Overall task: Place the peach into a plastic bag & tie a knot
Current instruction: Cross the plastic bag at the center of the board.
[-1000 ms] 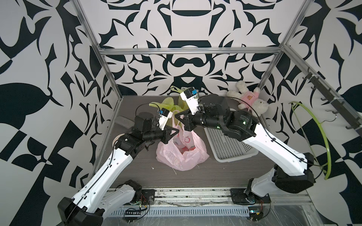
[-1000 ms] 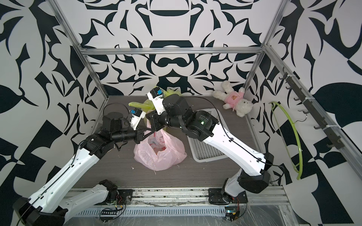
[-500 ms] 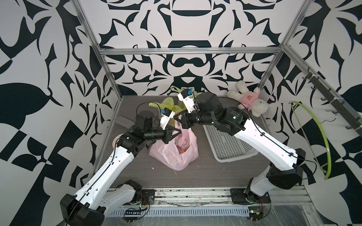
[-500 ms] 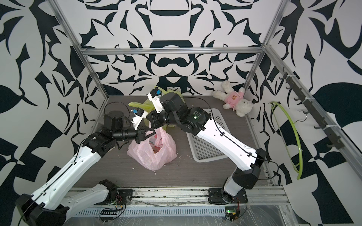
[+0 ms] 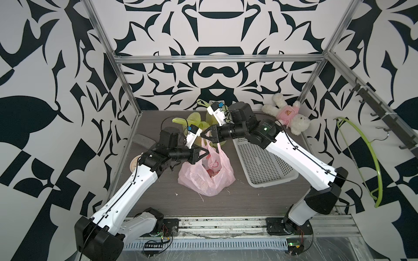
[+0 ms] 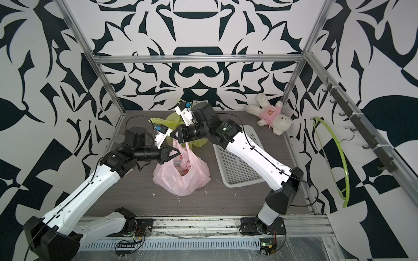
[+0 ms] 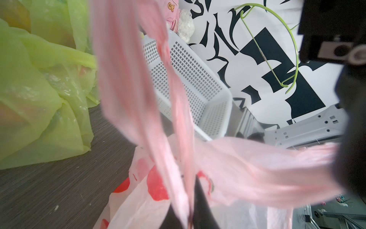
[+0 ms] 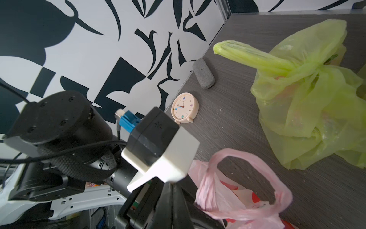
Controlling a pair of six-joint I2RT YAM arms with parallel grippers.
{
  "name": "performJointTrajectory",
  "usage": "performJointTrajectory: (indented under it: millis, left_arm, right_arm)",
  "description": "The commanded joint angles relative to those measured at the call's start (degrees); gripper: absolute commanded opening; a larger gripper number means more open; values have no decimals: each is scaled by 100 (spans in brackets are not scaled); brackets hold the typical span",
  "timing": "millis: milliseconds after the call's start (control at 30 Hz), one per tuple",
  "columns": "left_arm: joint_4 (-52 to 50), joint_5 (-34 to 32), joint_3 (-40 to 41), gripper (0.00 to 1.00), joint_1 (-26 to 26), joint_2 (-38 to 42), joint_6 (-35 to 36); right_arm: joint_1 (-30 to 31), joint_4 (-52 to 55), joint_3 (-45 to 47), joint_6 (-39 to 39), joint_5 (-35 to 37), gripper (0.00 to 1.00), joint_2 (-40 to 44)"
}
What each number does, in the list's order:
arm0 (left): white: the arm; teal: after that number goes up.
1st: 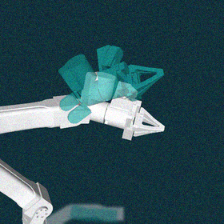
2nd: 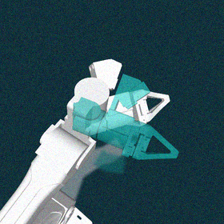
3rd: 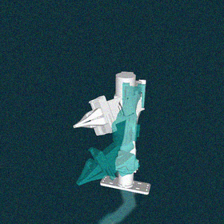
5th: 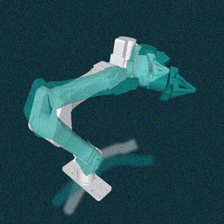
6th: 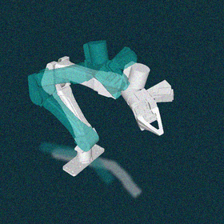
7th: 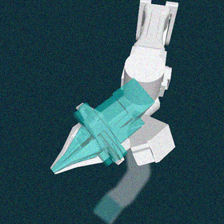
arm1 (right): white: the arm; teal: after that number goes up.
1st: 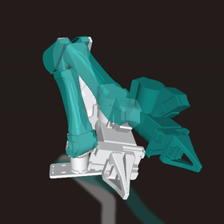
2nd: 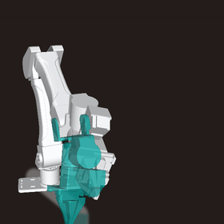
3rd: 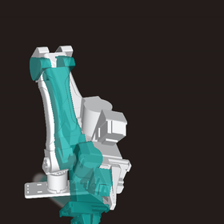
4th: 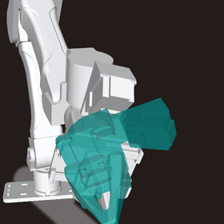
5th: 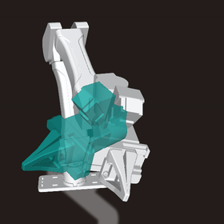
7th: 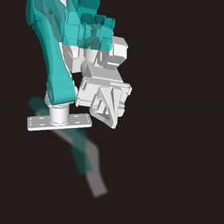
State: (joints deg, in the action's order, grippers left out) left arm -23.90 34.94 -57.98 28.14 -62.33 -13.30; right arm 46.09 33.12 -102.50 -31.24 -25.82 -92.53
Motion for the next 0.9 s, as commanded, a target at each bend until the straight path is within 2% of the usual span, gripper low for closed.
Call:
performJointTrajectory:
  millis: [0, 367, 867]
  left_arm:
    - [283, 250, -168, 9, 77, 154, 267]
    - [368, 345, -249, 9, 70, 7, 122]
    - [133, 528, -363, 11, 77, -170, 170]
  right_arm:
    - [-96, -623, 348, -239, -82, 0, 242]
    - [-175, -781, 697, -288, 21, 0, 781]
    - [-173, -755, 247, -391, -375, 0, 154]
